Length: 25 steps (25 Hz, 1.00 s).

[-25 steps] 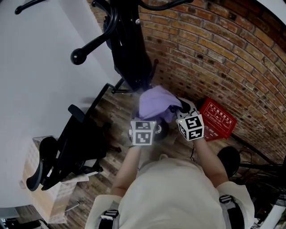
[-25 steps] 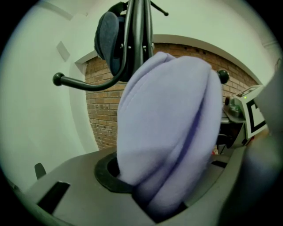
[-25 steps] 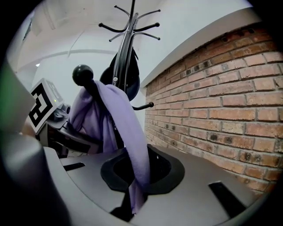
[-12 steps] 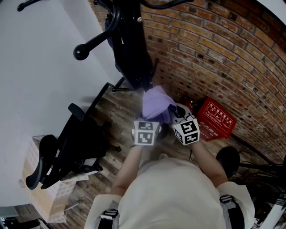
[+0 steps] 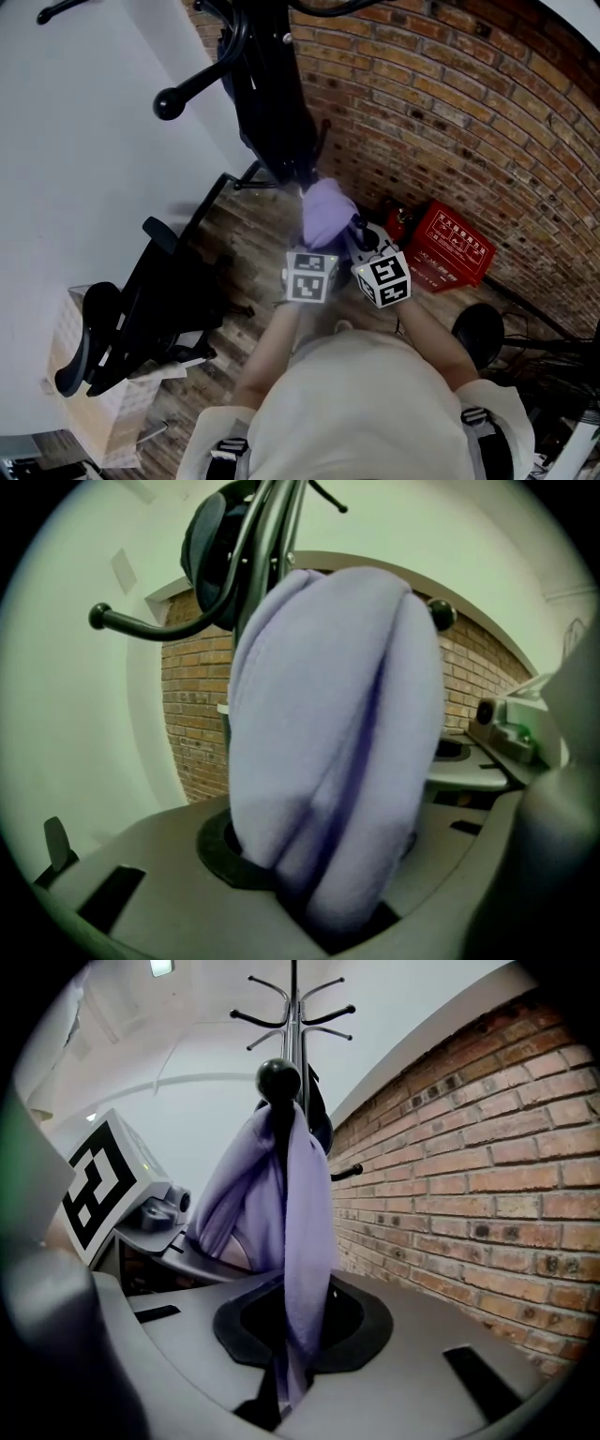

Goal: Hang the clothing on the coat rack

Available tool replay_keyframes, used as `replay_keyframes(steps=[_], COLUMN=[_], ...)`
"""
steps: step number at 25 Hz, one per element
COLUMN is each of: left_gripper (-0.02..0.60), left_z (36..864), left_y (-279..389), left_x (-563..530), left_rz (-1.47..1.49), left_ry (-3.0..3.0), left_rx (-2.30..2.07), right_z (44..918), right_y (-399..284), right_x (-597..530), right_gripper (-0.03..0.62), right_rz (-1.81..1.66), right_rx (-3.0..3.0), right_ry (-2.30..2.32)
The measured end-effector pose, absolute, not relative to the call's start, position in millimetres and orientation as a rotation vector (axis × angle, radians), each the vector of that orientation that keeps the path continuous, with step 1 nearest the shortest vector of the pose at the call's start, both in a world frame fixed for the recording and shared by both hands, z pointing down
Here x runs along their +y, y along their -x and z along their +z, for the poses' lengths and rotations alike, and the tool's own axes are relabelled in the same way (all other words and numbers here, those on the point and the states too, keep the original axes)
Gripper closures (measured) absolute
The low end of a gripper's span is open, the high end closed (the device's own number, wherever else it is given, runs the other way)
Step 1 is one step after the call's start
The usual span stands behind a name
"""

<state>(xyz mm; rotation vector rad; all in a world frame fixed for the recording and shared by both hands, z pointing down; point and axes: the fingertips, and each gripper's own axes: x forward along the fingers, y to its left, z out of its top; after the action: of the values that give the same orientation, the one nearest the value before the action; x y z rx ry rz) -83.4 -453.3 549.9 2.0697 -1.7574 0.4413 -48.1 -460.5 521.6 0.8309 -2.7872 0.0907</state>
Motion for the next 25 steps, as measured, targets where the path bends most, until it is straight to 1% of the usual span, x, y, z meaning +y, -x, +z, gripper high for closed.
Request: replay_keyframes(steps=[7, 14, 16, 21, 25], left_gripper=[0.406, 0.354, 0.340, 0.296, 0.270], left_z=[549, 545, 544, 540, 533], left_y=[83, 92, 94, 101, 106], left_x=[-449, -438, -434, -423, -412], left_rz=[0.465, 0.495, 0.497, 0.479, 0.417], left_ry=[-2.078, -2.067, -2.060, -2.047, -2.051], left_rx=[-1.755, -1.776, -1.782, -1.818, -1.827], right_z=[522, 523, 522, 521, 517], right_y=[46, 35, 31, 16, 2], right_x=[-456, -456, -455, -453, -449], right_gripper=[0.576, 0.574, 0.560, 0.474, 0.453], right_rz=[0.098, 0.096, 0.105, 0.139, 0.156], right_rx=[-2.776, -2.730, -2.720, -2.692, -2.668], right_ry=[-0.826, -0.876, -0.885, -0.950, -1.026])
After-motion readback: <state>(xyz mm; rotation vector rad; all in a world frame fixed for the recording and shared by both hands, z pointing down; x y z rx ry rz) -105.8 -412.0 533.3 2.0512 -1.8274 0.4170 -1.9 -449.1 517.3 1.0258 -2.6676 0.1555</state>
